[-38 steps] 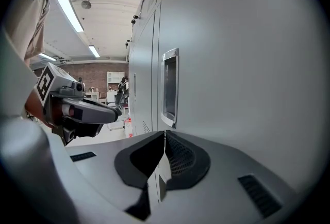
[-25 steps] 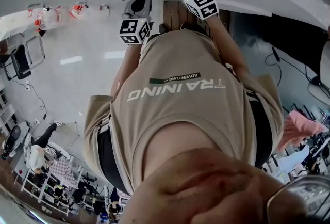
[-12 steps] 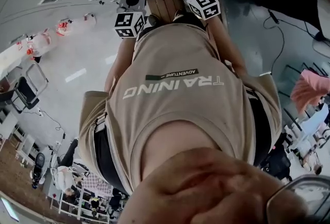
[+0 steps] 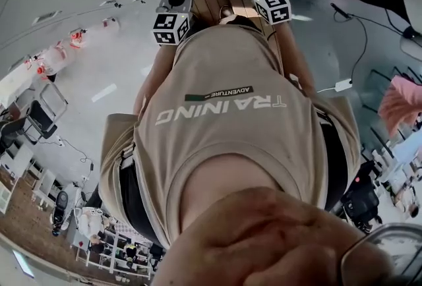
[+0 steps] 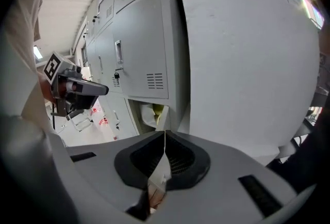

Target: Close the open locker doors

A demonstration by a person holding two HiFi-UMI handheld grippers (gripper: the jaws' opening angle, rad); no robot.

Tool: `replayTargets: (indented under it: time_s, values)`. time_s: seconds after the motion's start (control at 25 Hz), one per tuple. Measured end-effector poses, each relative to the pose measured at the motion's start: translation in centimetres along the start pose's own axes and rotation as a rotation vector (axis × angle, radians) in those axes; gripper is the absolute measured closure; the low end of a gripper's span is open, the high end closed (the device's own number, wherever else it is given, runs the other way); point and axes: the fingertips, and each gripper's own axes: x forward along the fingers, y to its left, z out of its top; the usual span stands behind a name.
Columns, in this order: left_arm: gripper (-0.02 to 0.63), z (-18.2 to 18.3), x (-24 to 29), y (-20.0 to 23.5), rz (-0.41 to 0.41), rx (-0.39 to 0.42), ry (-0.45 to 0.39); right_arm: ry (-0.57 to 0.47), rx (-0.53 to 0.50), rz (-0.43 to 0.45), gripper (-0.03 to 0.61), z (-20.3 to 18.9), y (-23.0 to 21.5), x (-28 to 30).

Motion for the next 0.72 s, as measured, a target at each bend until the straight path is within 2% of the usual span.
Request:
replayTargets:
  time_s: [0.28,0.72]
  values:
    - [0.614,-1.1,1.6,-3.1,0.080,-0.040,0.025,0.121,0.000,0.090,0.563,-6.3,-3.2,-1.1]
    - [0.614,-2.7,0.4,-3.6,0.228,-0.103,0.034,0.202,-0.104,0.334,0.563,-9.6,-0.6,1.9]
